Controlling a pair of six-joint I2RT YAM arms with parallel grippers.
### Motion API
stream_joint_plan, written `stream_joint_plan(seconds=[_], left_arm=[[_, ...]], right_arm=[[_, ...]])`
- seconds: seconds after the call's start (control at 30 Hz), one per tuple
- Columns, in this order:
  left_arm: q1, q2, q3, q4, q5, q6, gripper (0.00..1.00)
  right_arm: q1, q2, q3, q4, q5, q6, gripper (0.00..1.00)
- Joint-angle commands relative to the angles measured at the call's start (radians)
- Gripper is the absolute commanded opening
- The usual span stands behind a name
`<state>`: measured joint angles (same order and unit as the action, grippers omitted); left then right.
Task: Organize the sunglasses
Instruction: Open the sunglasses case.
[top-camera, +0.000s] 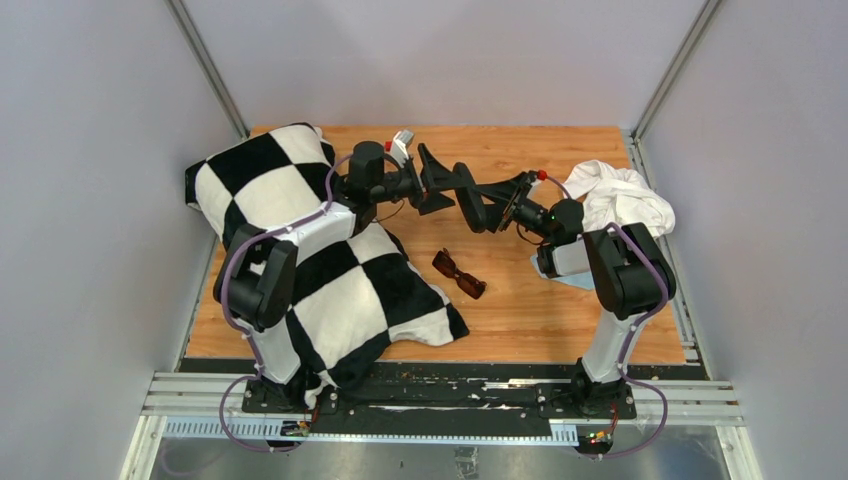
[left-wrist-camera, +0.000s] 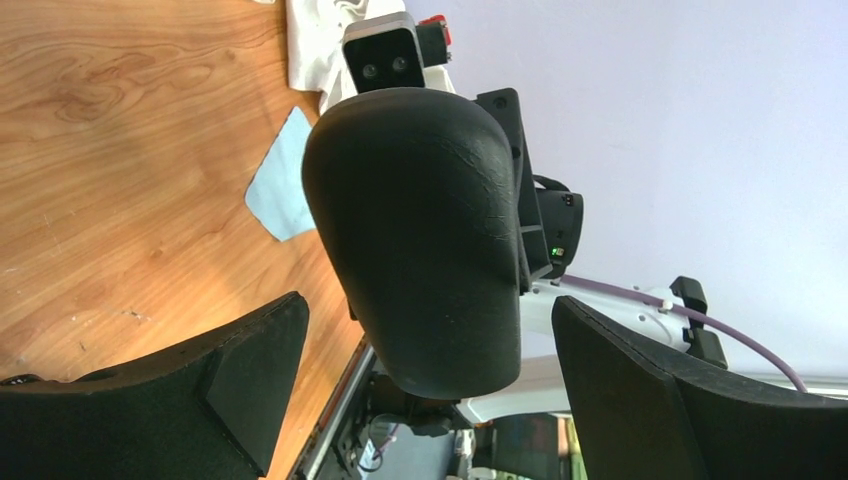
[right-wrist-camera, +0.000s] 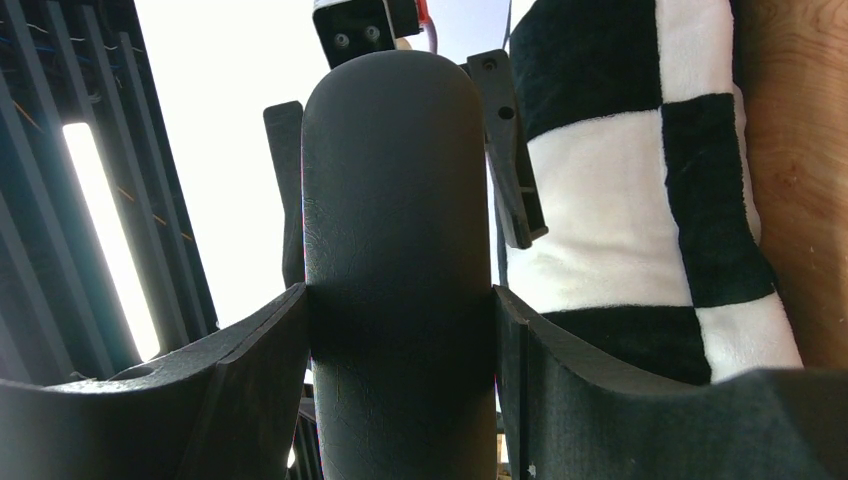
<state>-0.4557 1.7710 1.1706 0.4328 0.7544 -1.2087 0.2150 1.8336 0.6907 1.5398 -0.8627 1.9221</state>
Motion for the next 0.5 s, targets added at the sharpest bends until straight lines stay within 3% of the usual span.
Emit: stream_joint_plan(seconds=[0.0, 0.47], left_arm=[[-0.012, 0.025, 0.014, 0.011, -0.005, -0.007, 0.95], [-0.026, 0.047, 0.048, 0.010, -0.021, -0.028, 0.85]], right_arm=[[-0.009, -0.035, -0.009, 0.056, -0.007, -0.011, 0.27], [-0.005, -0.038, -0.022, 0.055, -0.007, -0.016, 0.27]])
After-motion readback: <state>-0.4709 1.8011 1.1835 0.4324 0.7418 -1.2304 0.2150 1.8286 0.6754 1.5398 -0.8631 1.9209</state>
